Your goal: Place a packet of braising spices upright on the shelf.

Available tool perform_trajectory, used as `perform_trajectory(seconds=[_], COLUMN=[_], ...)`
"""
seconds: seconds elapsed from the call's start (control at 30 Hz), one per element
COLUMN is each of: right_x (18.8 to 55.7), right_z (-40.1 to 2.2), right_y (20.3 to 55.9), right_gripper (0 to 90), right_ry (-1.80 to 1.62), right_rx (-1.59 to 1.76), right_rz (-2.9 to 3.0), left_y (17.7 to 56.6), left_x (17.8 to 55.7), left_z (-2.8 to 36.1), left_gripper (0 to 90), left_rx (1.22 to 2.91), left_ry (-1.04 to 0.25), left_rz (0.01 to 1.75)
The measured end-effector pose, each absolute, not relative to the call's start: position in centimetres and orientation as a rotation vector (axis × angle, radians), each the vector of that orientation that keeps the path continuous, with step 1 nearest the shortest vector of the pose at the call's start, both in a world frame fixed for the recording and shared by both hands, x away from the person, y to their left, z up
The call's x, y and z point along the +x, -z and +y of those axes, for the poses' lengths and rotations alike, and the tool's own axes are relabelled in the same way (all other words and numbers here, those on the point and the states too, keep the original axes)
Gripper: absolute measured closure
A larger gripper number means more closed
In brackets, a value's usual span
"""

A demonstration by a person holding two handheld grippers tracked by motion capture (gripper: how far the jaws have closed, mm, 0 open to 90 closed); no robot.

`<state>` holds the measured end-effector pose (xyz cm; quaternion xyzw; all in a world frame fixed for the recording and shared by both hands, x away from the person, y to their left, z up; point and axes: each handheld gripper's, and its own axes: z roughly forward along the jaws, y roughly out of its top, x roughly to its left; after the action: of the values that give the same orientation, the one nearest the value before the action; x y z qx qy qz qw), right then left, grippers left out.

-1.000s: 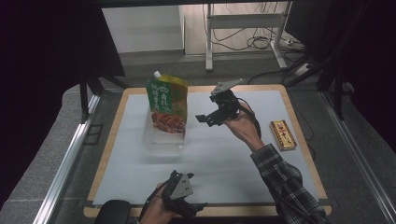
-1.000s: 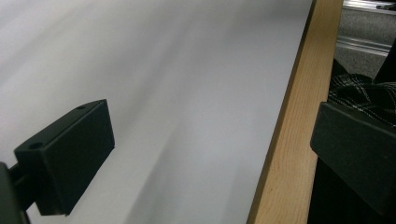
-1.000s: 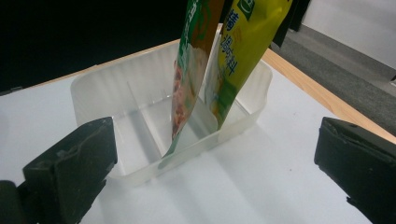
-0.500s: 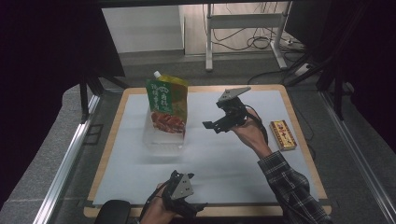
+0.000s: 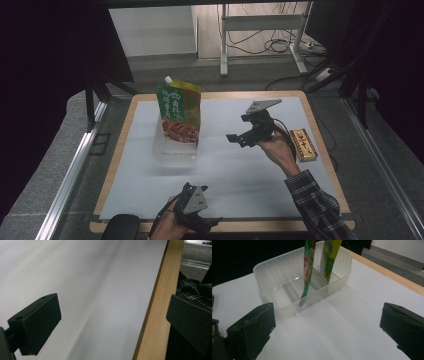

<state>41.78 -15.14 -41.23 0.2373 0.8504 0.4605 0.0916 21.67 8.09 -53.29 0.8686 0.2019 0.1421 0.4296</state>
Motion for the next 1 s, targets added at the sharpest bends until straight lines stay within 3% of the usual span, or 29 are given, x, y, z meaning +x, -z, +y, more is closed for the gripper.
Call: perform_trajectory(seconds=[1.0], right_x=[42.1], right_z=[-20.7], right_y=[43.8], right_gripper=[0.5], right_ry=[-1.234], right_rx=[0.955], right_rz=[2.429], left_y=[53.2], left_x=[21.6], left_z=[8.2], left_gripper=[0.0], left_rx=[2.180], left_ry=[-0.368], left_rz=[0.501])
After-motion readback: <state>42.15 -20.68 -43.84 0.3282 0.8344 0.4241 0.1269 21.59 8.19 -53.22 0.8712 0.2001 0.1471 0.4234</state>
